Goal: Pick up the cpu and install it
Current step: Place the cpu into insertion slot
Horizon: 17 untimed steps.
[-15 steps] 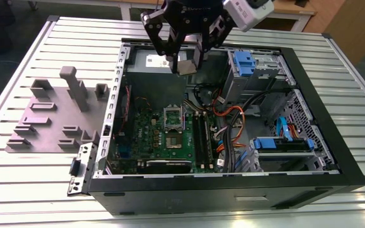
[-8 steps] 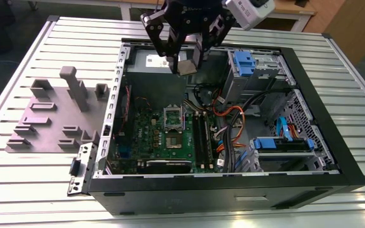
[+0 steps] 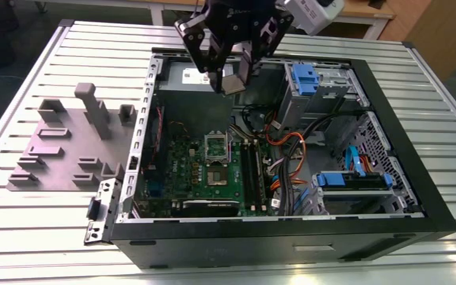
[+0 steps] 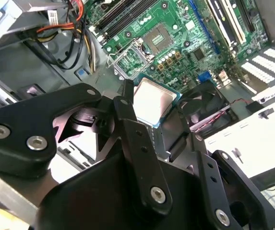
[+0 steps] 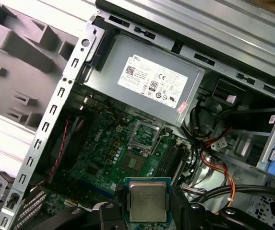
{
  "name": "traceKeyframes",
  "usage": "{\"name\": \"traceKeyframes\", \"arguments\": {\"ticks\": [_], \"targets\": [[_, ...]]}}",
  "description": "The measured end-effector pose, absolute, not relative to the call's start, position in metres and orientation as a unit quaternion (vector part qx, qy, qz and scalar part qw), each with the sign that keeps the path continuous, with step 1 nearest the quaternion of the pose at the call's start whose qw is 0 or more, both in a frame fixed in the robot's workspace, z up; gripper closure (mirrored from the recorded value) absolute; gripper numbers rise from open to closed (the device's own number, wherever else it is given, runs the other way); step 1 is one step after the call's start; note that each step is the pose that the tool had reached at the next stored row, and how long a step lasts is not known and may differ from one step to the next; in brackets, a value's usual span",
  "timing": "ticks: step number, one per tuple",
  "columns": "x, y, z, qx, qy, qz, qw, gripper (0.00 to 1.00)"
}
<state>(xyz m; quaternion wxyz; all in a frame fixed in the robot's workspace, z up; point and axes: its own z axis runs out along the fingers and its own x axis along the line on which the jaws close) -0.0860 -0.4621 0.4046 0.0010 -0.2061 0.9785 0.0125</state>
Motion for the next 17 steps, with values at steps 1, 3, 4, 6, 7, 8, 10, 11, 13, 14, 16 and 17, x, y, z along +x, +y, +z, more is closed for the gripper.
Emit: {"name": "traceKeyframes", "arguments": {"ticks": [1, 3, 4, 6, 7, 8, 10, 11, 13, 14, 16, 17], "targets": [[-0.0862, -0.4621, 0.4046, -0.211, 0.977, 0.012, 0.001, 0.53], [-0.0865, -0.4622, 0.4046, -0.221, 0.975, 0.012, 0.001, 0.53], [-0.0867, -0.4622, 0.4046, -0.226, 0.974, 0.012, 0.001, 0.53], [-0.0870, -0.4623, 0.4046, -0.235, 0.972, 0.012, 0.001, 0.53], [-0.0871, -0.4623, 0.4046, -0.238, 0.971, 0.012, 0.001, 0.53], [-0.0872, -0.4623, 0.4045, -0.242, 0.970, 0.012, 0.000, 0.53], [-0.0874, -0.4624, 0.4045, -0.249, 0.968, 0.012, 0.000, 0.53], [-0.0876, -0.4624, 0.4046, -0.253, 0.967, 0.012, 0.000, 0.53], [-0.0878, -0.4624, 0.4045, -0.261, 0.965, 0.012, 0.000, 0.53], [-0.0878, -0.4624, 0.4045, -0.264, 0.964, 0.013, 0.000, 0.53], [-0.0880, -0.4624, 0.4045, -0.271, 0.962, 0.012, 0.000, 0.53], [-0.0881, -0.4624, 0.4045, -0.275, 0.961, 0.012, 0.000, 0.53]]}}
